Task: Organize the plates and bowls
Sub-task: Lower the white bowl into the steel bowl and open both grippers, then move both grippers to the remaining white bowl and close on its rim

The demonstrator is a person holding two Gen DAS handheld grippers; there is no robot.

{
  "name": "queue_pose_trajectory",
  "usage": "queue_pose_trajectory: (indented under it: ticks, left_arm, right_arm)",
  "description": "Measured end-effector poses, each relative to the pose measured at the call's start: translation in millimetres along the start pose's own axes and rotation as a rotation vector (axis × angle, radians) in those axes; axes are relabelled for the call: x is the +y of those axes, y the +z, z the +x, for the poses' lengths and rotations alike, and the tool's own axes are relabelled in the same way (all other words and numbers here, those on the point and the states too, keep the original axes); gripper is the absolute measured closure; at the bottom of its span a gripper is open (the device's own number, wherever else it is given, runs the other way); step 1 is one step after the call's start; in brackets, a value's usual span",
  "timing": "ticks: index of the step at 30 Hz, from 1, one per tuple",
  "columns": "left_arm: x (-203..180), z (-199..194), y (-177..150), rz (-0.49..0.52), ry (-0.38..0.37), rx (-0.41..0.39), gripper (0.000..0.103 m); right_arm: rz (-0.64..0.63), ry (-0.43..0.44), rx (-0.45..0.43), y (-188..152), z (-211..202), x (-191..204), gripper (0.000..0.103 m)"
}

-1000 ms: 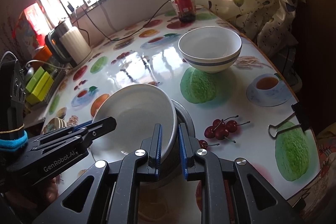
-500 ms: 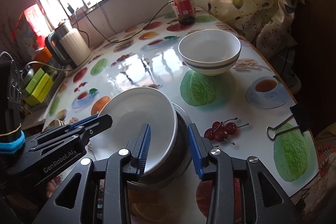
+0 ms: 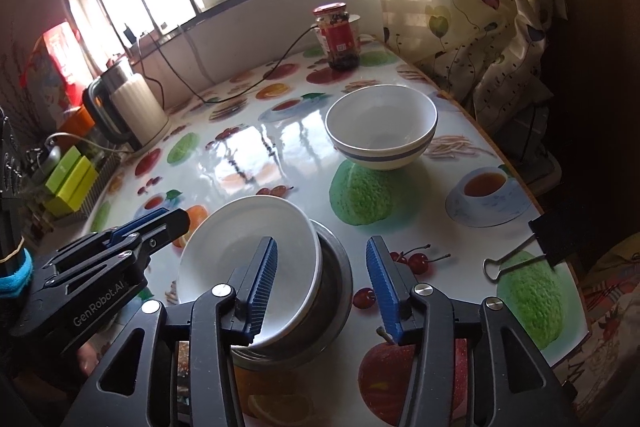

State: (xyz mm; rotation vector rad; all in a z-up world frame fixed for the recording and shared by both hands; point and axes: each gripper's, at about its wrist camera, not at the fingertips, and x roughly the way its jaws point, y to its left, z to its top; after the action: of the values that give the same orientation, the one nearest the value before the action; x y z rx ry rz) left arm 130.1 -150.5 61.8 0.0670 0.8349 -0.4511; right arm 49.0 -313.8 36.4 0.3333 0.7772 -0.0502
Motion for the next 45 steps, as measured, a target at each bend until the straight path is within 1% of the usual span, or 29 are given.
queue_pose_trajectory:
  ticks: [6,9,12,14,18,24,27,29,34,37,39,42,45]
  left_arm:
    - [-7.8,-2.9,8.5,0.021,0.013,-0.022,0.080]
    - [-14.3,-6.6,13.7,0.048,0.034,-0.055,0.080]
    - [-18.7,-3.4,20.3,0.055,0.010,-0.048,0.080]
    - [-21.5,-1.5,23.9,0.060,0.019,-0.055,0.080]
    - [-26.3,5.6,32.0,0.061,0.007,-0.051,0.080]
    - [-34.5,18.1,43.5,0.082,0.011,-0.043,0.080]
    - [-35.4,27.7,52.0,0.067,-0.008,-0.023,0.080]
    - [-36.2,32.9,56.7,0.068,-0.003,-0.024,0.080]
    - [-34.6,56.0,69.1,0.044,-0.053,0.026,0.080]
    - [-33.3,71.1,75.1,0.021,-0.047,0.055,0.080]
    - [-35.8,76.8,78.3,0.031,-0.052,0.056,0.080]
    - [-40.4,87.6,83.6,0.047,-0.049,0.077,0.080]
    - [-44.8,95.3,88.6,0.061,-0.068,0.089,0.080]
  right_arm:
    - [0.000,-0.025,-0.038,9.1,-10.4,-8.0,0.054]
    - [0.007,-0.037,-0.059,15.5,-13.9,-14.3,0.052]
    - [0.013,-0.049,-0.073,22.4,-14.5,-20.7,0.050]
    - [0.020,-0.057,-0.079,26.1,-14.6,-25.6,0.050]
    - [0.025,-0.068,-0.084,32.2,-12.7,-33.9,0.050]
    - [0.029,-0.081,-0.083,42.2,-4.2,-45.5,0.050]
    - [0.029,-0.083,-0.081,48.8,2.0,-51.0,0.050]
    - [0.027,-0.089,-0.080,53.4,6.4,-54.2,0.050]
    - [0.035,-0.101,-0.075,63.3,17.8,-64.2,0.050]
    - [0.029,-0.105,-0.070,69.2,25.5,-68.8,0.050]
    - [0.022,-0.112,-0.064,73.0,32.7,-71.7,0.050]
    - [0.024,-0.116,-0.050,77.1,44.2,-76.9,0.050]
    - [0.030,-0.115,-0.037,80.1,54.0,-81.8,0.050]
